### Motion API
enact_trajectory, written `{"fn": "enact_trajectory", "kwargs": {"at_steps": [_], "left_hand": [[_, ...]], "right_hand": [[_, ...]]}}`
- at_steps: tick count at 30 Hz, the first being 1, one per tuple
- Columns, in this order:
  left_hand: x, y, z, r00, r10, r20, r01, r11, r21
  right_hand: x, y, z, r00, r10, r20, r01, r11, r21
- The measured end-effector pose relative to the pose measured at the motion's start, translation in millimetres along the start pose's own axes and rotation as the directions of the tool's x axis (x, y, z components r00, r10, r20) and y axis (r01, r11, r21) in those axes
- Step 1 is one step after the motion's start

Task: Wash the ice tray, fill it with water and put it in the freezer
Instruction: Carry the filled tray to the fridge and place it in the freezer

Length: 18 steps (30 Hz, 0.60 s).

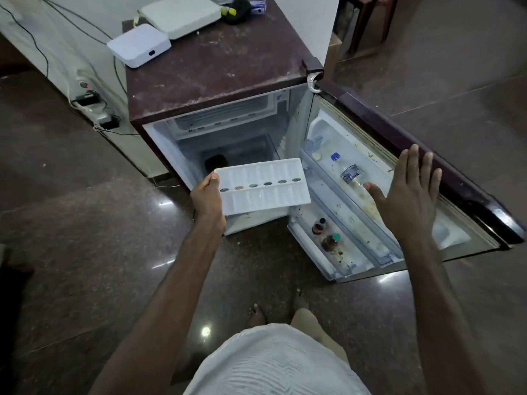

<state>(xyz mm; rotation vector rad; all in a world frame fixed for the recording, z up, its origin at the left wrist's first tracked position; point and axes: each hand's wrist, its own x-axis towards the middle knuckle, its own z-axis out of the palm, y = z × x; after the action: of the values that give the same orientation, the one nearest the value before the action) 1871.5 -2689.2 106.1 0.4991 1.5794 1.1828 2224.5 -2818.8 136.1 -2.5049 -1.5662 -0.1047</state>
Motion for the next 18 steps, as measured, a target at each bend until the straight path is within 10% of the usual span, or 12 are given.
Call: {"fn": "enact_trajectory", "kwargs": {"at_steps": [4, 9, 18], "left_hand": [[-2.4, -0.8, 12.7, 1.0, 0.001, -0.009, -0.001, 1.0, 0.004], [0.9, -4.1, 23.5, 0.999, -0.013, -0.045, 0.012, 1.0, -0.012], [21.6, -7.3, 21.3, 0.983, -0.011, -0.184, 0.006, 1.0, -0.028]], "right_hand": [[8.3, 15.0, -5.2, 0.999, -0.011, 0.033, 0.011, 1.0, 0.0], [13.0, -42.5, -16.0, 0.992, 0.111, -0.062, -0.072, 0.893, 0.444], [42.5, -143.7, 38.1, 0.971, -0.161, 0.174, -0.018, 0.683, 0.731]]}}
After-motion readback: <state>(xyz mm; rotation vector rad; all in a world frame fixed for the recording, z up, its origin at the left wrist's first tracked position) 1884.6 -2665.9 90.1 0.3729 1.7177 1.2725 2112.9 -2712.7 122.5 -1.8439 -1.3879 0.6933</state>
